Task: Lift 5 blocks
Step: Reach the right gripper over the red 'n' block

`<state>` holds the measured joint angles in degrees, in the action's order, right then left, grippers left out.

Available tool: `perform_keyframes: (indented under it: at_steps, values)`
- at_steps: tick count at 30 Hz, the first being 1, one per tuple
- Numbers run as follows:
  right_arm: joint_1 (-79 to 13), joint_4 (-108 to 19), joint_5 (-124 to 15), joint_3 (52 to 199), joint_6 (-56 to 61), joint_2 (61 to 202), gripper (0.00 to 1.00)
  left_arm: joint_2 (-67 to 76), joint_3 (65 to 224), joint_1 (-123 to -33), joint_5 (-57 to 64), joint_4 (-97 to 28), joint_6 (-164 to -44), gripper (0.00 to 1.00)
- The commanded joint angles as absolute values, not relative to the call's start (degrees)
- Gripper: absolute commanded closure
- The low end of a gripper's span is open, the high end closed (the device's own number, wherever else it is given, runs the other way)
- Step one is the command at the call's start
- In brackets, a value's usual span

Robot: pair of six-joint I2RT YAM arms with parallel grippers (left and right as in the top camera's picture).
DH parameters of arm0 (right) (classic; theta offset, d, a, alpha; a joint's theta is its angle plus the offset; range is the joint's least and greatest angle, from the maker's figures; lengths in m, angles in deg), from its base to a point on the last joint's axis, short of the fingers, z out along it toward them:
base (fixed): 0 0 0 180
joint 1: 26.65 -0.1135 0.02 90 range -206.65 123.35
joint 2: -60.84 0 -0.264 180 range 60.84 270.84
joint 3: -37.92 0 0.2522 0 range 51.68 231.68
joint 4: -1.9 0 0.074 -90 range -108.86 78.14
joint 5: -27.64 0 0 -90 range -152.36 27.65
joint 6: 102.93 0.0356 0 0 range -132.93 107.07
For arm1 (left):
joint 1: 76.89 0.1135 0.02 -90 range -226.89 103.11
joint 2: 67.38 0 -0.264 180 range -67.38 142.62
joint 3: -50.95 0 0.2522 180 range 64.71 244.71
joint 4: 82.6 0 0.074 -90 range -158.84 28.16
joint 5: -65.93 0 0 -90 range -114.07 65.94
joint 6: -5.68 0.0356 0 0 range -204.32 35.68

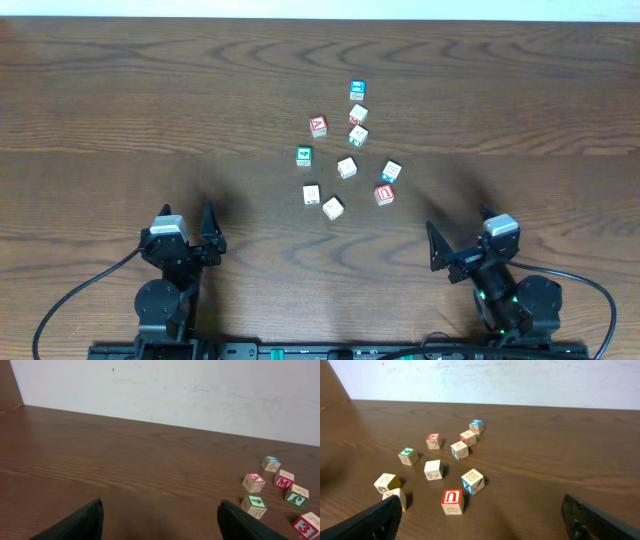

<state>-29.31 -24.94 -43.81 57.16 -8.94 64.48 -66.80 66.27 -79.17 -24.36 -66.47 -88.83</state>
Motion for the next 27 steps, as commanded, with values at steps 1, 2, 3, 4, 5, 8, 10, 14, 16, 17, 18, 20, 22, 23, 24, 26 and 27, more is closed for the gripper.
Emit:
perform_keyframes:
  at_steps: [1,2,3,4,5,8,10,14,16,17,18,20,22,23,24,26,27]
  values:
    - [-30.62,-25.71,-42.35,58.45,-10.03,64.5,0.01,-67.15,64.94,-78.89,-24.73,-64.61,-89.12,0.26]
    - [-30.62,-25.77,-42.28,58.45,-9.97,64.5,0.01,-67.15,64.94,-78.89,-24.73,-64.61,-89.12,0.27]
    - [-30.62,-25.73,-41.8,58.53,-9.99,64.5,0.01,-67.15,64.94,-78.89,-24.73,-64.61,-89.12,0.26]
    - [-30.62,-25.82,-41.23,58.93,-9.99,64.5,0.01,-67.15,64.94,-78.89,-24.73,-64.61,-89.12,0.27]
    - [-30.62,-26.04,-40.6,59.52,-9.97,64.54,0.01,-67.15,64.94,-78.89,-24.73,-64.61,-89.12,0.27]
    - [-30.62,-27.11,-40.36,62.18,-9.73,65.7,0.01,-67.15,64.94,-78.89,-24.73,-64.61,-89.12,0.27]
    - [-30.62,-27.09,-40.51,64.63,-9.77,68.13,0.01,-67.15,64.94,-78.89,-24.73,-64.61,-89.12,0.27]
    - [-30.62,-27.5,-42.61,71.74,-9.77,77.81,0.01,-67.15,64.94,-78.89,-24.73,-64.61,-89.12,0.27]
    - [-30.62,-28.97,-42.83,76.7,-10.8,85.4,0.01,-67.15,64.94,-78.89,-24.73,-64.61,-89.12,0.27]
    - [-30.68,-30.19,-42.83,79.52,-11.48,89.61,0.01,-67.15,64.94,-78.89,-24.73,-64.61,-89.12,0.27]
    - [-30.86,-31.79,-42.83,82.51,-12.24,93.94,0.01,-67.15,64.94,-78.89,-24.73,-64.61,-89.12,0.27]
    - [-31.64,-36.18,-42.85,89.24,-12.85,102.71,0.01,-67.15,64.94,-78.89,-24.73,-64.61,-89.12,0.27]
    - [-33.28,-41.27,-42.87,96.78,-12.85,111.23,0.01,-67.15,64.94,-78.89,-24.73,-64.61,-89.12,0.27]
    - [-34.46,-44.05,-43.2,100.87,-12.88,115.34,0.01,-67.15,64.94,-78.89,-24.73,-64.61,-89.12,0.27]
    - [-35.69,-46.71,-44.03,104.63,-12.85,118.99,0.01,-67.15,64.94,-78.89,-24.73,-64.61,-89.12,0.27]
    - [-39.47,-55.02,-48.07,114.84,-12.83,127.84,0.01,-67.15,64.94,-78.89,-24.73,-64.61,-89.12,0.27]
    - [-41.26,-59.41,-50.78,119.62,-12.81,131.69,0.01,-67.15,64.94,-78.89,-24.73,-64.61,-89.12,0.27]
